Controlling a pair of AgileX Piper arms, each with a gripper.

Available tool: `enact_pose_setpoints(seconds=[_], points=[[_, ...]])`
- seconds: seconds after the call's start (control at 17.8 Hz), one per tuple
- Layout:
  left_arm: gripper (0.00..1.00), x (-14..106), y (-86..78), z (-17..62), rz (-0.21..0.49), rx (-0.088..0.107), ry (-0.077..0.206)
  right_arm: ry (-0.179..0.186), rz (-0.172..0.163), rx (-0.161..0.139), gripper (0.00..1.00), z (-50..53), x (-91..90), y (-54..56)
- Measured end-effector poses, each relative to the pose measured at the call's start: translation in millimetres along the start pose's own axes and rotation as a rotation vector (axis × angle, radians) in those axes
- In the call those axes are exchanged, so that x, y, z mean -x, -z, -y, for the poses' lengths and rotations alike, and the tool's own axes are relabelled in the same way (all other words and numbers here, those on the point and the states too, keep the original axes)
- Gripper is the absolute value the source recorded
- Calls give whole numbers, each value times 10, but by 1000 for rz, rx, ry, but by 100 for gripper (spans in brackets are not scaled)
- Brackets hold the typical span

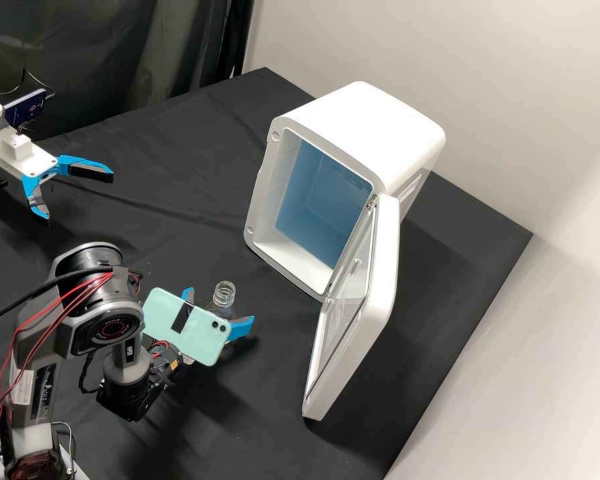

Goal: Place the flask in the incubator

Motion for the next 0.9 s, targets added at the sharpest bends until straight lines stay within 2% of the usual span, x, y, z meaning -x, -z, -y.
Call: enact_pose_setpoints(seconds=[0.9], points=[[100, 13, 30, -5, -21, 1, -4, 0, -2, 1, 0, -1, 1, 2]])
